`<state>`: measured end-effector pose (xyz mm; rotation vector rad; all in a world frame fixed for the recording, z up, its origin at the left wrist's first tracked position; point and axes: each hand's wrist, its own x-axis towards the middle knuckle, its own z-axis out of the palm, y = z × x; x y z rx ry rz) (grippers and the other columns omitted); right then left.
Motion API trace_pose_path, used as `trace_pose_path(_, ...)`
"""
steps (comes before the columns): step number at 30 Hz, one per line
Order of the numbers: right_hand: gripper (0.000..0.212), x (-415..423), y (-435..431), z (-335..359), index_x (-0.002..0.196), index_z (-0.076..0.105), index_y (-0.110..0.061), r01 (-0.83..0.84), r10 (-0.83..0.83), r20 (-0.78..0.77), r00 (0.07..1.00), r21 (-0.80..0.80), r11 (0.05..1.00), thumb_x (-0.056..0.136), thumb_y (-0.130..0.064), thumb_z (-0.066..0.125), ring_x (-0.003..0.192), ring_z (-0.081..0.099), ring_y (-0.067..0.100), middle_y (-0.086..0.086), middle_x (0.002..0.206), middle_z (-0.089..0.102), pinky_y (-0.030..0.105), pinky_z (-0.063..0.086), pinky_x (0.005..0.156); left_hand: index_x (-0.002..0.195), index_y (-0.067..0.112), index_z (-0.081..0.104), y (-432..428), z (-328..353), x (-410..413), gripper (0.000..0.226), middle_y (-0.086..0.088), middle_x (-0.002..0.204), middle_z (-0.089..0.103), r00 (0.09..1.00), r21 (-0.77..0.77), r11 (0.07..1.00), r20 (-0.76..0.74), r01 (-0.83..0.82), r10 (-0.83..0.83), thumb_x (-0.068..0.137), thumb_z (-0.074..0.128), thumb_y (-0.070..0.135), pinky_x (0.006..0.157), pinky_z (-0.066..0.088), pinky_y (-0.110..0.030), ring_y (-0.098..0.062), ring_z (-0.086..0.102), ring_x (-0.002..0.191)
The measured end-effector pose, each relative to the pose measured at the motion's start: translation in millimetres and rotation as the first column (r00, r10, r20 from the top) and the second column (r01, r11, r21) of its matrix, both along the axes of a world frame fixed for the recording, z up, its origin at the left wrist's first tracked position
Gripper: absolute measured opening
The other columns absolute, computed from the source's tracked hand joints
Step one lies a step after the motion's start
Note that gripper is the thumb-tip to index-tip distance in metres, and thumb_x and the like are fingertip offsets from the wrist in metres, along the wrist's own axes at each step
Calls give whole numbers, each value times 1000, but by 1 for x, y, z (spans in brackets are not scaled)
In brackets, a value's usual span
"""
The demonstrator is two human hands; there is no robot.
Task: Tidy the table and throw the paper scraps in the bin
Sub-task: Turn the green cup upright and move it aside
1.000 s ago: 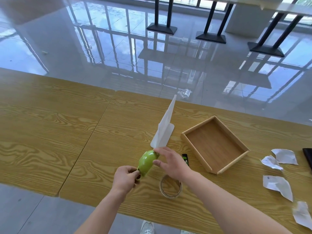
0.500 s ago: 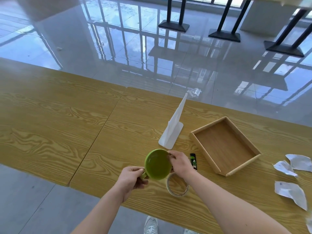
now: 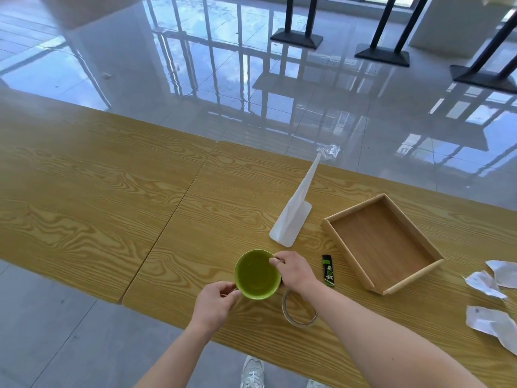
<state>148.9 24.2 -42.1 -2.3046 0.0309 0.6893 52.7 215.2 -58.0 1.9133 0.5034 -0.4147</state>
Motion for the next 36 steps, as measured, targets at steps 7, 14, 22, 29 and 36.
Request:
trace_pose_path(7,30,-3,2,-6,94,68,-5,59,-60,14,998,52,997,97,-30,52,84,66,33,16,88,70,54,55,78,60,15,60,-5,-3,-3,32,8,52,52,997,140,989,42,56,-62,88,69,26,56,37,-29,-8,44,51)
trace_pose_path(14,40,-16,-1,-9,136,55,-11,190,-185,-49,981,112,975,98,-21,52,123,55,20,4,134,60,41,47,105,67,18,72,-10,-9,-7,20,1,63,68,997,144,989,67,34,-44,83,74,30,61,48,-32,-14,62,64)
trace_pose_path(22,29,-25,3,-14,115,69,-22,263,-242,-114,964,229,937,89,-12,61,96,68,16,-4,102,73,45,58,88,65,18,73,-4,-15,-6,19,-7,65,70,992,24,993,51,-112,111,82,75,26,67,54,-45,-24,66,66)
trace_pose_path(29,45,-18,12,-16,127,60,-27,257,-242,-94,966,211,943,86,-9,63,101,65,17,-3,109,68,44,58,88,65,20,74,-15,-14,-10,17,-4,65,70,973,-19,974,43,-227,227,81,77,24,68,55,-45,-23,66,65)
trace_pose_path(36,50,2,28,-22,128,62,-24,203,-189,-81,979,233,951,80,-7,63,96,69,16,-2,105,72,42,60,83,91,26,75,8,-11,-4,12,9,81,72,965,107,967,155,-231,213,84,72,35,72,55,-26,-2,65,78)
